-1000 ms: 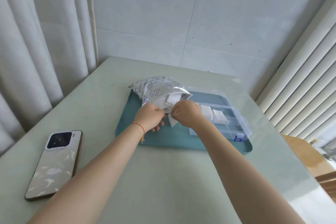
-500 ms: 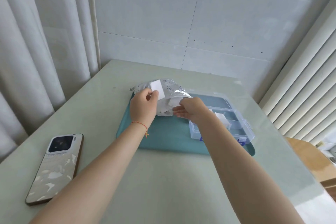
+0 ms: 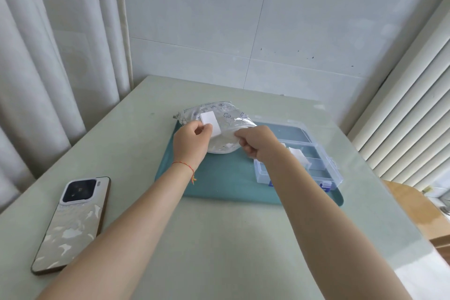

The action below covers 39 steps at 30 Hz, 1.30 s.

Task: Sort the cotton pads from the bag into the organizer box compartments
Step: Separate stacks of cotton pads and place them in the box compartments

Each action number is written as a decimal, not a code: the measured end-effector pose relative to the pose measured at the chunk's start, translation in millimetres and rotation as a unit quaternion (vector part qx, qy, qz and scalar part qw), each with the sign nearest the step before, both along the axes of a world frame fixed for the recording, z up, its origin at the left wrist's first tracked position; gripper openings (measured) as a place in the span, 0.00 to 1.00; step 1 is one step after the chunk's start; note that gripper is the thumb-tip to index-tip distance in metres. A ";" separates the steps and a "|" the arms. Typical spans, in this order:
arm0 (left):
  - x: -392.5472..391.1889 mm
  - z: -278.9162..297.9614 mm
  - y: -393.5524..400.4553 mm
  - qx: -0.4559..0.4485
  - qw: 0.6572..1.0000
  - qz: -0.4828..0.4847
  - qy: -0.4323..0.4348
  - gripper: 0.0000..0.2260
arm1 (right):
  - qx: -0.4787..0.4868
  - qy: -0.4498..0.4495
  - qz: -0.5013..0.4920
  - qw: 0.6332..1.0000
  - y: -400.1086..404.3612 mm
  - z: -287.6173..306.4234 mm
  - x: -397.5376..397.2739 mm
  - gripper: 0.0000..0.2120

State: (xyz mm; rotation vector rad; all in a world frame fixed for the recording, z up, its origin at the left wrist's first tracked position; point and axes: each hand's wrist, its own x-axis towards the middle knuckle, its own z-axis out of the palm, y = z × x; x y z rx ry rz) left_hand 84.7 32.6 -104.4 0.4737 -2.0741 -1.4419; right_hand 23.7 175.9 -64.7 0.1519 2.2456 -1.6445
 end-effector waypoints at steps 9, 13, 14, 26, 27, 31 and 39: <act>-1.6 11.4 27.4 0.089 0.994 -0.068 0.004 0.05 | 0.004 0.049 0.053 0.997 63.6 18.3 20.4 0.02; -5.1 17.2 40.3 0.103 0.985 -0.125 -0.058 0.06 | -0.043 0.073 0.076 0.994 88.8 20.9 15.3 0.02; -6.4 18.7 43.9 0.105 0.981 -0.147 -0.077 0.08 | -0.051 0.076 0.084 0.992 93.6 21.4 12.9 0.02; -18.8 29.4 59.7 0.329 0.851 -0.375 -0.167 0.15 | 0.011 0.170 0.100 0.980 96.8 12.7 -9.7 0.02; -20.6 27.8 59.5 0.324 0.851 -0.380 -0.164 0.14 | 0.016 0.176 0.094 0.980 97.5 12.0 -11.3 0.02; -21.6 21.1 59.1 0.262 0.867 -0.393 -0.158 0.08 | 0.008 0.176 0.086 0.981 97.3 10.5 -12.5 0.04; -17.5 17.8 54.1 0.190 0.885 -0.391 -0.169 0.09 | -0.003 0.182 0.069 0.981 95.7 4.9 -13.9 0.05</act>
